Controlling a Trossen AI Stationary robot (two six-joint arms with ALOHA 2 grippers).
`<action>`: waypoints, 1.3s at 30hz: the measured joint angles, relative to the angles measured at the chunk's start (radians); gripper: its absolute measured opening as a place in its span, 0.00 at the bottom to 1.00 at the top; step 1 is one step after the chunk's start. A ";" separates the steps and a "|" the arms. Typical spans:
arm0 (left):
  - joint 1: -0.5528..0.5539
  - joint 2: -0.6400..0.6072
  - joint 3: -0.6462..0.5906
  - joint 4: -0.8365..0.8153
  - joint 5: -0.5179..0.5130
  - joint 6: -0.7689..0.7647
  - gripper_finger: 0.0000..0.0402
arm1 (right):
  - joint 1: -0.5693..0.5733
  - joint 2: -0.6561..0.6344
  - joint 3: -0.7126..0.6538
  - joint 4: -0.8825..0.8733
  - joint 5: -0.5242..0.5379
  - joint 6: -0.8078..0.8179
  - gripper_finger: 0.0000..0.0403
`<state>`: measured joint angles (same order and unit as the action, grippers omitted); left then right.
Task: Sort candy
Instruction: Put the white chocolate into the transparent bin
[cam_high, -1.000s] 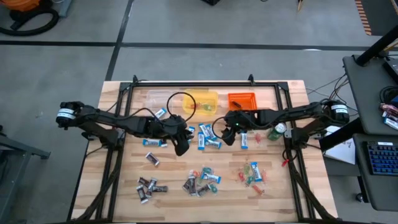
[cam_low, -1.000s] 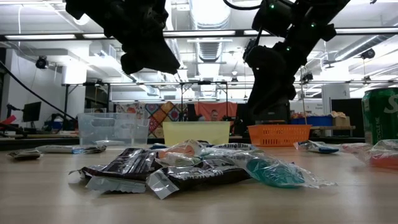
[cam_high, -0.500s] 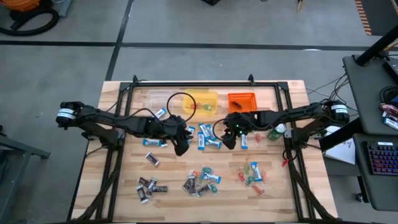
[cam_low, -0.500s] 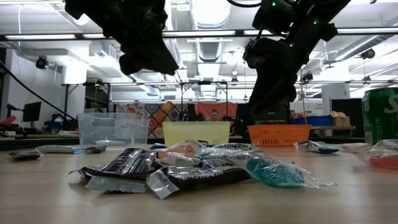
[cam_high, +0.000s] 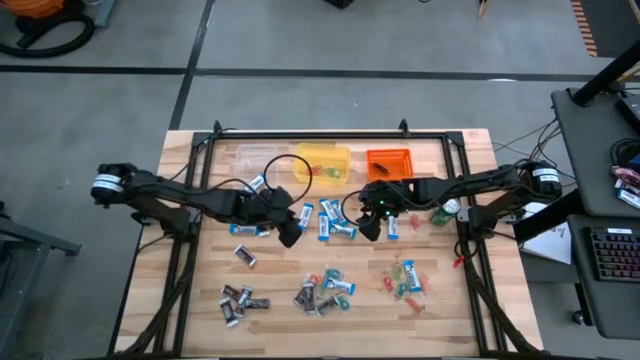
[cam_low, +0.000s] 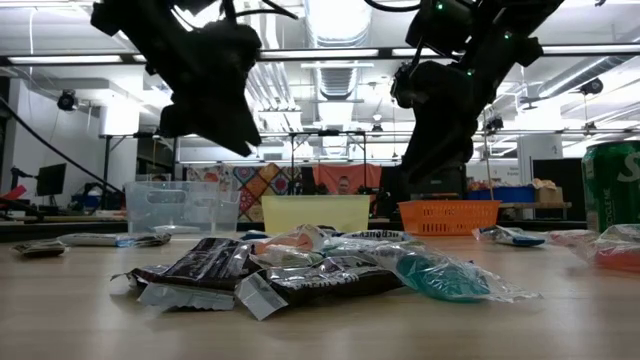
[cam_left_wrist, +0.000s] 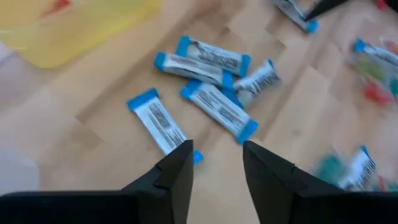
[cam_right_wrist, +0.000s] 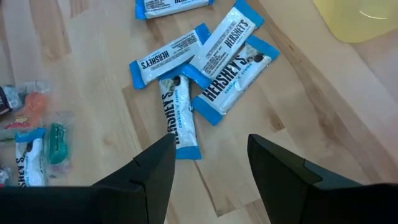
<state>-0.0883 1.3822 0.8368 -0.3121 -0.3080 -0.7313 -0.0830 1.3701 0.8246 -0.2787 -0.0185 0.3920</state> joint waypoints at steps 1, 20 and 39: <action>0.000 0.011 0.000 0.005 -0.025 -0.017 0.34 | 0.000 0.000 0.000 -0.001 0.000 -0.001 0.48; 0.007 0.349 0.087 0.157 -0.153 -0.092 0.38 | 0.000 0.000 0.000 -0.001 0.001 -0.056 0.48; 0.013 0.488 0.153 0.057 -0.201 -0.133 0.31 | 0.000 0.000 -0.001 -0.001 0.001 -0.067 0.48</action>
<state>-0.0757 1.8699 0.9901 -0.2546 -0.5087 -0.8646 -0.0830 1.3701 0.8234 -0.2793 -0.0177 0.3250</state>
